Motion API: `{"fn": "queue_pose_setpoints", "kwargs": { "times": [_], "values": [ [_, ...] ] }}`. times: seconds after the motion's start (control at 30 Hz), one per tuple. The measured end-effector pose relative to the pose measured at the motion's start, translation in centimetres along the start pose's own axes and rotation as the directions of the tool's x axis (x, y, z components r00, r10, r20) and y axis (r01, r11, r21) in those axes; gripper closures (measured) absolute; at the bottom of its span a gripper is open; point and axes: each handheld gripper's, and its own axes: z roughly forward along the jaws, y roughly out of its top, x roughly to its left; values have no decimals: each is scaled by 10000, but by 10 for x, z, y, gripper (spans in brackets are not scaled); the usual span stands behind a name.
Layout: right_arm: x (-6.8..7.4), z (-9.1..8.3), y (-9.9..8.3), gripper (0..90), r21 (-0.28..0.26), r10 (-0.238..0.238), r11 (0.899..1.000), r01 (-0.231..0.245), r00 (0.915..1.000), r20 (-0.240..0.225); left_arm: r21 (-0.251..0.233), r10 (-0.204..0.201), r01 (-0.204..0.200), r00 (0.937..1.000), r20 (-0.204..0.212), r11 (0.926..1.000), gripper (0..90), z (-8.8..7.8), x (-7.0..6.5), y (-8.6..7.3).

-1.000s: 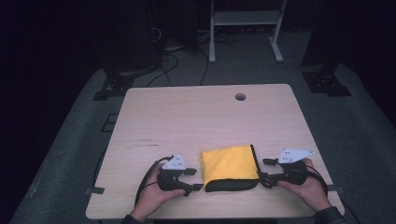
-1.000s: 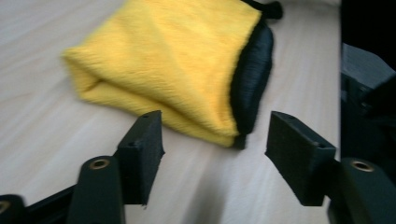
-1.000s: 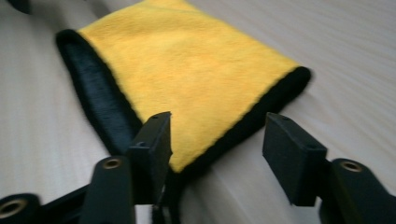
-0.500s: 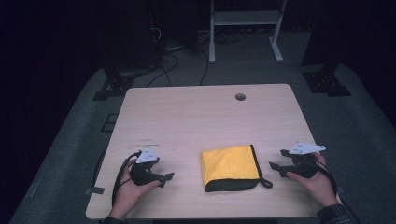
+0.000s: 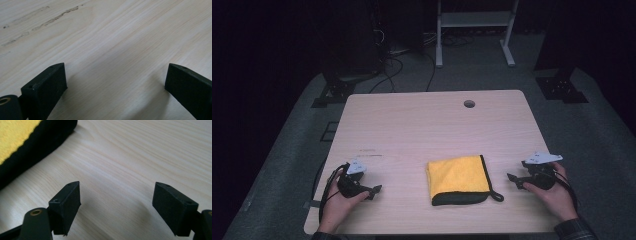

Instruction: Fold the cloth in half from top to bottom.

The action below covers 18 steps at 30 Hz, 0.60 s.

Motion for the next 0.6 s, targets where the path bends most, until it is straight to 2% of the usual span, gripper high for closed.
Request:
{"fn": "queue_pose_setpoints", "kwargs": {
  "times": [0.07, 0.2, 0.3, 0.6],
  "values": [
    [-1, 1, -1, 211, 149, -3, 9999, 2, 10000, 43, -167, 59, -59, 10000, 23, 9998, 0, 1, 2, -2],
    [-3, 2, -4, 193, 87, 302, 9995, -301, 9995, -69, -545, 53, -53, 10000, 9, 9985, 0, 2, 6, -6],
    [-5, 4, -8, 142, -169, 637, 9978, -640, 9978, -190, -555, 83, -79, 9999, 63, 9984, 0, 1, 7, -6],
    [-5, 5, -9, 141, -245, 630, 9977, -634, 9979, -158, -558, 82, -78, 9999, 66, 9984, 0, 2, 7, -6]
  ]
}}
